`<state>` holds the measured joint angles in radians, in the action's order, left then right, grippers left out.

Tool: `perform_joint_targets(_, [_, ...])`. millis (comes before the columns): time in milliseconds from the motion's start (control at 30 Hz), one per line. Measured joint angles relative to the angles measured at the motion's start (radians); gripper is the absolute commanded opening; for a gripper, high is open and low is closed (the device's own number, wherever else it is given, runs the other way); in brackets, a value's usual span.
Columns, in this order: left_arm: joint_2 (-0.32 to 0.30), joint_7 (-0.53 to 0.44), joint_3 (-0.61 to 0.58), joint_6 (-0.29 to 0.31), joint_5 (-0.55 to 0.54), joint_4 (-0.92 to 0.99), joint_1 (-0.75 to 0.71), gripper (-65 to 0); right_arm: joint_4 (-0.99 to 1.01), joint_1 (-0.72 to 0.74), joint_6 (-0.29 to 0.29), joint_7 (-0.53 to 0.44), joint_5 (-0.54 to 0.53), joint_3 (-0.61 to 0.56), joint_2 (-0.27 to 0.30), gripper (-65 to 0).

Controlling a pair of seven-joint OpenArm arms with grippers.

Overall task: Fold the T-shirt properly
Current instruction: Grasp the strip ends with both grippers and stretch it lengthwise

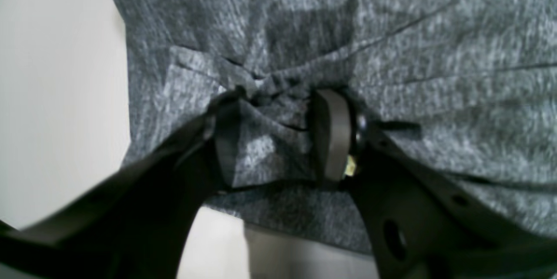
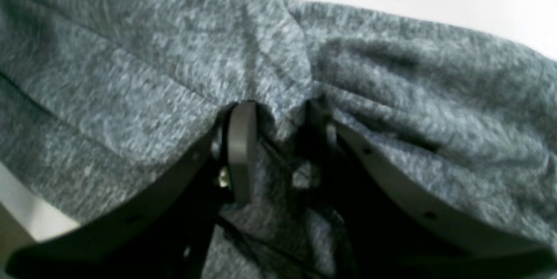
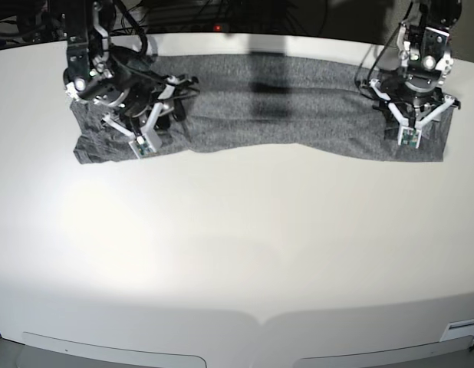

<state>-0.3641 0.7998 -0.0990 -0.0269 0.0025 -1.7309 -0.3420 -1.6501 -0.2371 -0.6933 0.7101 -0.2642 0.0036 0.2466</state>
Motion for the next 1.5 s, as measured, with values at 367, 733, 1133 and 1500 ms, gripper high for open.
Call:
perform_joint_targets(367, [0.068, 0.008, -0.001, 0.009, 0.054, 0.013, 0.099, -37.9, 0.253, 0.217, 0.04, -0.022, -0.033, -0.036, -0.008, -46.8])
perform_joint_targets(733, [0.068, -0.004, -0.002, 0.006, 0.095, 0.019, 0.137, -37.9, 0.257, 0.232, 0.144, -0.028, 0.051, -0.003, -0.019, -46.8])
perform_joint_targets(1133, [0.059, -0.062, -0.003, -0.05, 0.104, 0.04, 0.138, -37.9, 0.256, 0.193, 0.169, 0.027, 0.023, 0.161, -0.015, -46.8])
perform_joint_targets(1500, [0.096, -0.19, -0.001, -0.057, 0.068, 0.37, 0.31, -37.9, 0.251, 0.165, 0.174, 0.014, -0.034, 0.164, -0.008, -46.8])
